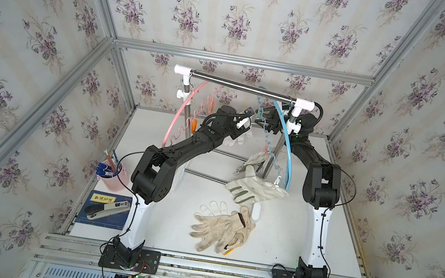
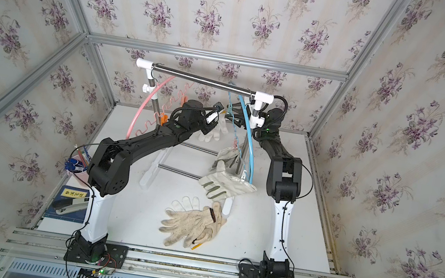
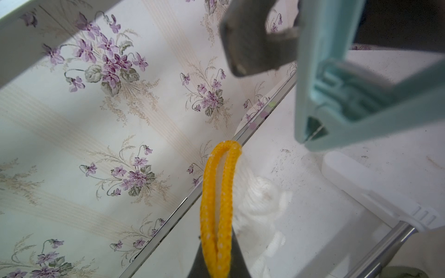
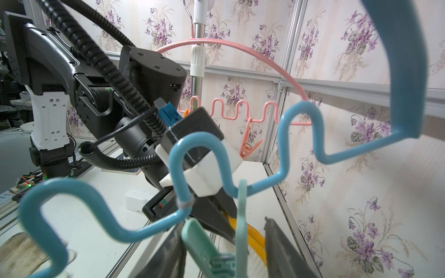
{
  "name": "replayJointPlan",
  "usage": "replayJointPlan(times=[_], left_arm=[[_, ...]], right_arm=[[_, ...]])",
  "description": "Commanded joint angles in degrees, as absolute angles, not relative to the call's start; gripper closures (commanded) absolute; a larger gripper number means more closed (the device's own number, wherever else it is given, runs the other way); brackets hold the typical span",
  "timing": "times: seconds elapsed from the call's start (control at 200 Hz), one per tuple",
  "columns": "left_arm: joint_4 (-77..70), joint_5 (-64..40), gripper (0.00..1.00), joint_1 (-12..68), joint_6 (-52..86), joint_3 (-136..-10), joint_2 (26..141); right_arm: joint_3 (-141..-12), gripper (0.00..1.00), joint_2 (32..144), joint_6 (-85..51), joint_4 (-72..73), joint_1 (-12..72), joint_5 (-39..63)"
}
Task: Clip the gloves onto a hanger to dry
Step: Open the clamp at the hanger.
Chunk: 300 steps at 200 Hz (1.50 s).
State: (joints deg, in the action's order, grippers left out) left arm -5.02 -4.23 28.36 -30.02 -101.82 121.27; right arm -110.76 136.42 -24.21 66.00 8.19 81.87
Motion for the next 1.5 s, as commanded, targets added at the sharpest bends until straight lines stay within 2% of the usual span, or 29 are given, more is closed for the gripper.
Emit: replayJointPlan(times=[0.0, 0.629, 1.049, 1.259, 1.494], left_arm=[[-6.68, -4.58, 1.0, 28.37, -29.62, -101.53, 120.41], [-6.81, -4.48, 1.0, 28.37, -29.55, -101.42, 120.45], [-7.03, -4.65, 1.0, 28.33, -29.27, -101.42, 120.73], [-6.3, -8.62, 1.0, 28.38, -28.98, -102.05, 121.34], [-4.62, -13.82, 1.0, 28.22, -29.26, -103.58, 122.28]], right_arm=[[-110.81, 0.5, 135.04, -24.52, 67.85, 8.24, 81.17], [-110.79, 0.68, 135.06, -24.83, 67.87, 8.24, 79.85], [-110.74, 0.76, 135.07, -25.33, 68.12, 8.15, 79.37], [-110.92, 0.83, 135.16, -26.09, 68.72, 8.08, 78.66], [-110.84, 0.83, 134.92, -26.63, 69.26, 8.06, 78.25]])
